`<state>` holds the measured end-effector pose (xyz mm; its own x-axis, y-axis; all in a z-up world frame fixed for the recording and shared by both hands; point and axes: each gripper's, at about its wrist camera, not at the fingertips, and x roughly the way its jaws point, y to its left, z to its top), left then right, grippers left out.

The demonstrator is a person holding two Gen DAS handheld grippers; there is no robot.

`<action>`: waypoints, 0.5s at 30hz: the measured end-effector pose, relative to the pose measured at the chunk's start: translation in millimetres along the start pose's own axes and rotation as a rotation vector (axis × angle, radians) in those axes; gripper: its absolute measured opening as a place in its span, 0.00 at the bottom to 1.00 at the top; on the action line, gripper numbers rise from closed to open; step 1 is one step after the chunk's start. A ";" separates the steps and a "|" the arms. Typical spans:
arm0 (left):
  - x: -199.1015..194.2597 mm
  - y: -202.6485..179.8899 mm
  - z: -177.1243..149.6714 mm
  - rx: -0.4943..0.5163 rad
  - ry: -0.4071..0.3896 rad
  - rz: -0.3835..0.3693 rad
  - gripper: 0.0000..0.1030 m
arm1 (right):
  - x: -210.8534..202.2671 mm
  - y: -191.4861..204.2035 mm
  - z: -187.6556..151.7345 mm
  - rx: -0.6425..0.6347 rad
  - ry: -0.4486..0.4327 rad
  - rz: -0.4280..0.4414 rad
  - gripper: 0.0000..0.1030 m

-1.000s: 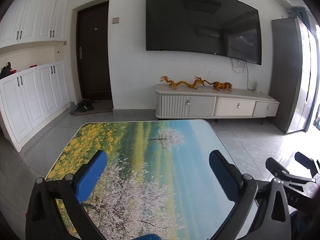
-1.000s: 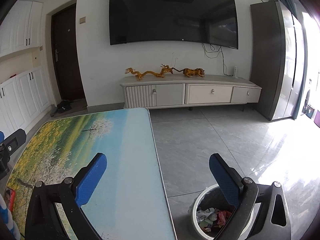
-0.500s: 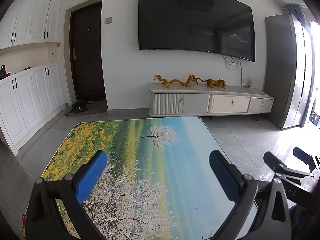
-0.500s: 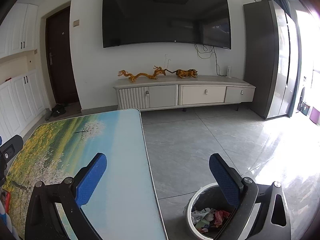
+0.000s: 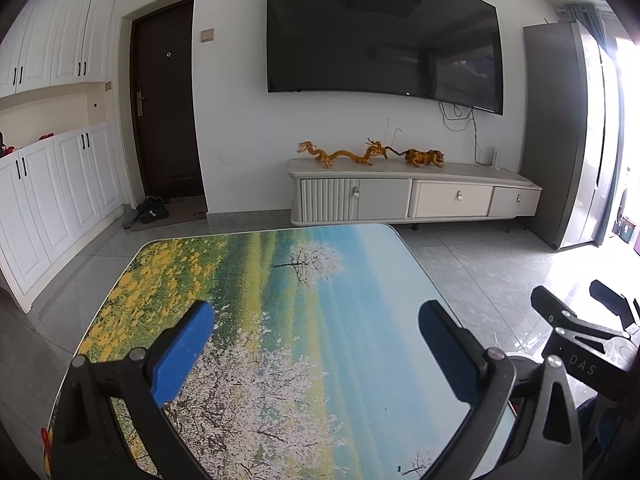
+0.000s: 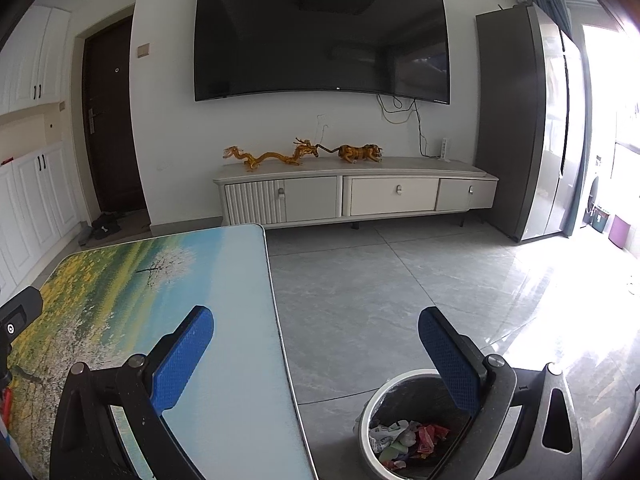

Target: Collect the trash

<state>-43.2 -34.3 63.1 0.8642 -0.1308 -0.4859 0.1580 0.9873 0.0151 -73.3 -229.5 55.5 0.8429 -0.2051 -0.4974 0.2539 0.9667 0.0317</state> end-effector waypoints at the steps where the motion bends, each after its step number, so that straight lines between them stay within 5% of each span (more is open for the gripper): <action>1: 0.0 -0.2 0.0 0.000 0.001 -0.002 1.00 | -0.1 -0.4 0.2 0.001 0.000 0.000 1.00; 15: -0.8 -2.5 -0.4 0.000 0.002 -0.026 1.00 | -0.5 -6.1 1.4 0.010 -0.003 -0.009 1.00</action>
<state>-44.5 -36.6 63.1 0.8587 -0.1560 -0.4882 0.1802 0.9836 0.0026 -74.6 -235.5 56.8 0.8421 -0.2148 -0.4947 0.2664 0.9632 0.0353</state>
